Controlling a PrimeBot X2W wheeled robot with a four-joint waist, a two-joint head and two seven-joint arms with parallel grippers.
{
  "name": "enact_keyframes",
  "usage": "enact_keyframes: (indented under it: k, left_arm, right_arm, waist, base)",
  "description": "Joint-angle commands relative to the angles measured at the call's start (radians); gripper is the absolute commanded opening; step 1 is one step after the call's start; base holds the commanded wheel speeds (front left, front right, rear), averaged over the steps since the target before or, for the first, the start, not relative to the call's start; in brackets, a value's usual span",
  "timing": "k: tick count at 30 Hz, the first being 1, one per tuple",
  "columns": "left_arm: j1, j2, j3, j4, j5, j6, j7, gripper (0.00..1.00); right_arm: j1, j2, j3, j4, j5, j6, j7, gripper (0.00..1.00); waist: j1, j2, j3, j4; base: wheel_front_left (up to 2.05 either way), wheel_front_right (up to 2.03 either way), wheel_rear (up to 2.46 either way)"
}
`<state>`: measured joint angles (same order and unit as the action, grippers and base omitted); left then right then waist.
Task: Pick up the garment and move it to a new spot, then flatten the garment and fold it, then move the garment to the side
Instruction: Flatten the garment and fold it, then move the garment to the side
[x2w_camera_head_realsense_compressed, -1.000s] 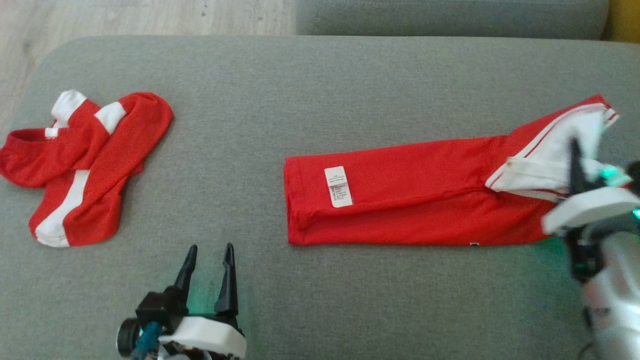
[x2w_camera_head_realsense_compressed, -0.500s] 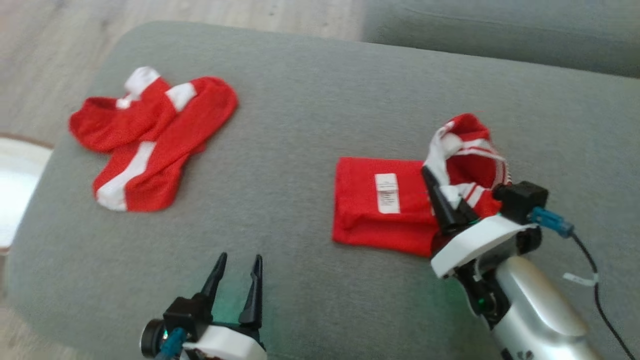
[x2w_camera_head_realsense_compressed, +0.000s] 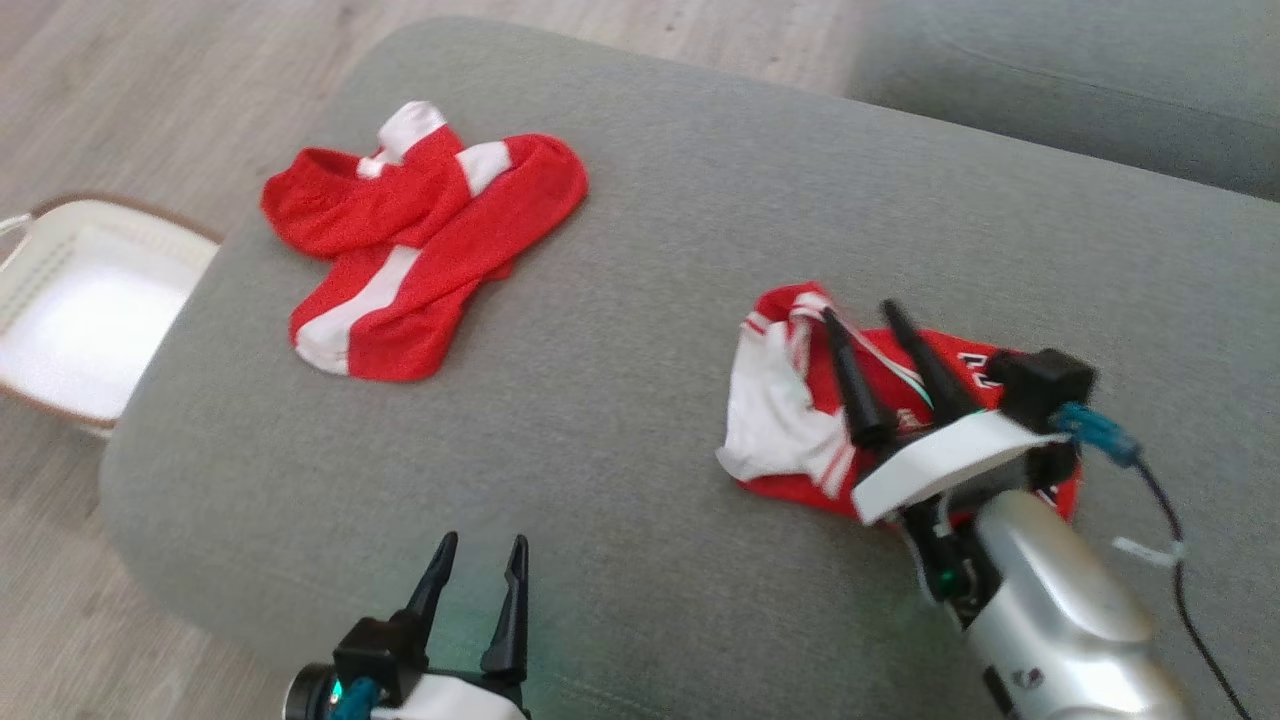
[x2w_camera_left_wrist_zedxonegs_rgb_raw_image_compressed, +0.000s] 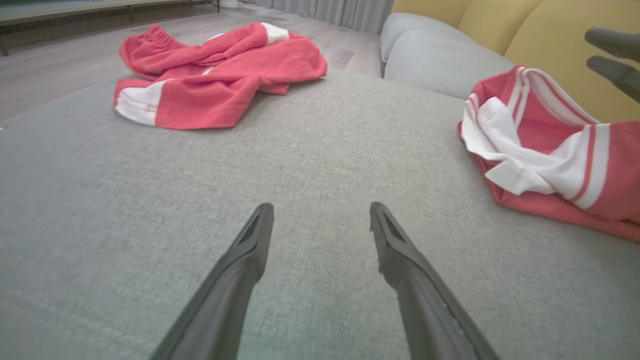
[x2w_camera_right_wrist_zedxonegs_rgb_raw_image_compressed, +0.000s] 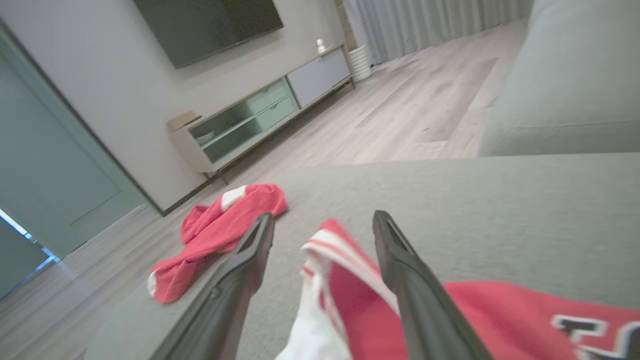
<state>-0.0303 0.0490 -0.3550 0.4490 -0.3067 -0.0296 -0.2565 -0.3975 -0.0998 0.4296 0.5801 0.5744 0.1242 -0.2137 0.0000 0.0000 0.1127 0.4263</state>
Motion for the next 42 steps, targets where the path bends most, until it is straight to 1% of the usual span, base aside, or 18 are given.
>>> enact_keyframes:
  k: [1, 3, 5, 7, 10, 13, 17, 22, 31, 34, 37, 42]
  left_arm:
    - [-0.022, 0.001, 0.037, -0.032, 0.005, 0.004, -0.005, 1.0]
    - [-0.023, 0.001, 0.049, -0.041, 0.009, 0.007, -0.005, 1.0]
    - [-0.029, 0.001, 0.059, -0.051, 0.013, 0.008, -0.005, 1.0]
    - [-0.036, 0.001, 0.068, -0.061, 0.018, 0.01, -0.005, 1.0]
    - [-0.048, 0.001, 0.082, -0.074, 0.028, 0.013, -0.005, 1.0]
    - [-0.051, 0.001, 0.099, -0.087, 0.042, 0.018, -0.005, 1.0]
    - [-0.04, 0.001, 0.12, -0.1, 0.058, 0.025, -0.005, 1.0]
    - [-0.006, 0.001, 0.138, -0.108, 0.072, 0.03, -0.005, 1.0]
    - [0.023, 0.001, 0.149, -0.126, 0.079, 0.034, -0.005, 1.0]
    - [0.018, 0.001, 0.145, -0.13, 0.08, 0.033, -0.005, 1.0]
    - [0.01, 0.001, 0.132, -0.136, 0.077, 0.03, -0.005, 1.0]
    - [-0.006, 0.001, 0.105, -0.152, 0.065, 0.027, -0.005, 1.0]
  right_arm:
    - [-0.018, 0.006, -0.016, -0.03, -0.012, 0.007, -0.024, 1.0]
    - [-0.007, 0.002, -0.065, -0.036, -0.033, 0.007, -0.039, 1.0]
    - [0.011, -0.013, -0.124, -0.047, -0.083, 0.007, -0.045, 1.0]
    - [0.04, -0.011, -0.209, -0.067, -0.116, 0.007, -0.047, 1.0]
    - [0.098, -0.003, -0.303, -0.112, -0.188, 0.007, -0.048, 1.0]
    - [0.157, 0.01, -0.362, -0.146, -0.253, 0.007, -0.048, 1.0]
    - [0.224, 0.029, -0.404, -0.167, -0.311, 0.007, -0.048, 1.0]
    - [0.296, 0.044, -0.418, -0.166, -0.348, 0.007, -0.048, 1.0]
    - [0.324, 0.049, -0.41, -0.175, -0.324, 0.007, -0.048, 1.0]
    - [0.315, 0.049, -0.398, -0.172, -0.315, 0.007, -0.048, 1.0]
    - [0.281, 0.049, -0.351, -0.135, -0.302, 0.007, -0.048, 1.0]
    - [0.171, 0.049, -0.304, -0.06, -0.26, 0.007, -0.048, 1.0]
  waist:
    - [0.0, 0.0, -0.007, -0.031]
    - [0.0, 0.0, -0.016, -0.065]
    - [0.0, 0.0, -0.023, -0.095]
    - [0.0, 0.0, -0.03, -0.128]
    - [0.0, 0.0, -0.04, -0.173]
    - [0.0, 0.0, -0.049, -0.211]
    - [0.0, 0.0, -0.064, -0.25]
    - [0.0, 0.0, -0.088, -0.282]
    - [0.0, 0.0, -0.1, -0.295]
    - [0.0, 0.0, -0.093, -0.287]
    - [0.0, 0.0, -0.067, -0.27]
    - [0.0, 0.0, -0.025, -0.227]
  base:
    - [0.0, 0.0, 0.0]
    - [0.0, 0.0, 0.0]
    - [0.0, 0.0, 0.0]
    - [0.0, 0.0, 0.0]
    - [0.0, 0.0, 0.0]
    - [0.0, 0.0, 0.0]
    - [0.0, 0.0, 0.0]
    - [0.0, 0.0, 0.0]
    - [0.0, 0.0, 0.0]
    - [0.0, 0.0, 0.0]
    - [0.0, 0.0, 0.0]
    - [0.0, 0.0, 0.0]
